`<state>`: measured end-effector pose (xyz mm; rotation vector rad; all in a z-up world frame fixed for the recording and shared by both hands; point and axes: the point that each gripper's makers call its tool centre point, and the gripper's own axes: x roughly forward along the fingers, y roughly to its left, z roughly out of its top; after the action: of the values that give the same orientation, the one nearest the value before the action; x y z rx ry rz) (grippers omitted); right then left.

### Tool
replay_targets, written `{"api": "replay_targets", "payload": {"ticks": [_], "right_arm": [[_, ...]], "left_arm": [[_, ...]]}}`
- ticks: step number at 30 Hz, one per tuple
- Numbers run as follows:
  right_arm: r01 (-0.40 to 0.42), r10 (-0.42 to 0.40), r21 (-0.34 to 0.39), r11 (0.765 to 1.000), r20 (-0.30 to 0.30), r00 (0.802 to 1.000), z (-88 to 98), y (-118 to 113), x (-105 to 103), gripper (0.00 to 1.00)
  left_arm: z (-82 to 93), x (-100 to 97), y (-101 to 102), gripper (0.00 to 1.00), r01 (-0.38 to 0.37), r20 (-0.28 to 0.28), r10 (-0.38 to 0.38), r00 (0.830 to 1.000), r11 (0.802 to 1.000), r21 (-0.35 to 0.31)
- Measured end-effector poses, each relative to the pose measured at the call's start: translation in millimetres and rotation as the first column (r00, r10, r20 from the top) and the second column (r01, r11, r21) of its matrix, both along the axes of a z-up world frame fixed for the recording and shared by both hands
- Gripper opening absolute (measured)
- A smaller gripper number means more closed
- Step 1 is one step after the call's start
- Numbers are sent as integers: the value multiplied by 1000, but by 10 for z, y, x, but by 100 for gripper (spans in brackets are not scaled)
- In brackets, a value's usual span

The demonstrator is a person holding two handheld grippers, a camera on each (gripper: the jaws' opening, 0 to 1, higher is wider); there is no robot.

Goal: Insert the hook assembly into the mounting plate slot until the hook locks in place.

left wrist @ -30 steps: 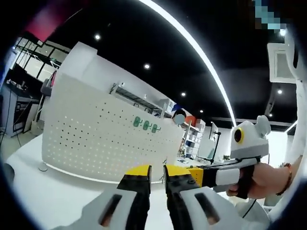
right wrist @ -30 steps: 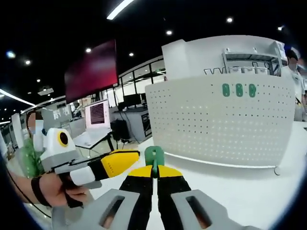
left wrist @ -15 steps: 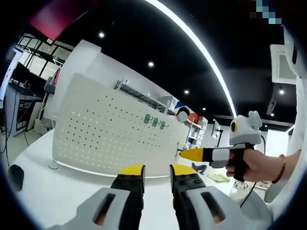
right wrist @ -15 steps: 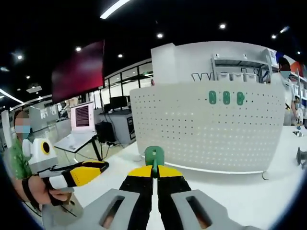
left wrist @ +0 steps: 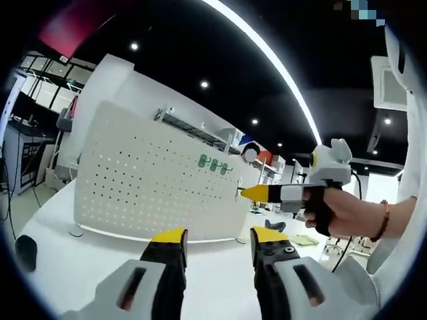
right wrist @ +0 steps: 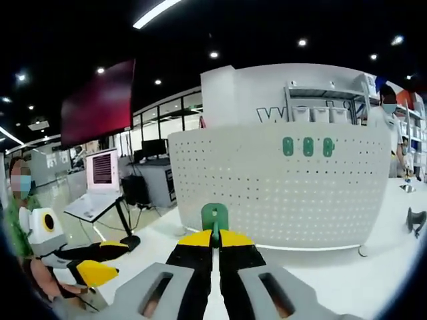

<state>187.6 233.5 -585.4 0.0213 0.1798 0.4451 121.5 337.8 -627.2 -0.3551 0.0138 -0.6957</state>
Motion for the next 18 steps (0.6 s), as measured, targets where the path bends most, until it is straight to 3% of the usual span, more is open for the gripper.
{"api": "replay_targets", "payload": {"ticks": [18], "right_arm": [[92,-92,1,996,64,994,266,-86,416,1]], "left_arm": [[-65,-74,-71,47,44,4,-44,999,999,31]]}}
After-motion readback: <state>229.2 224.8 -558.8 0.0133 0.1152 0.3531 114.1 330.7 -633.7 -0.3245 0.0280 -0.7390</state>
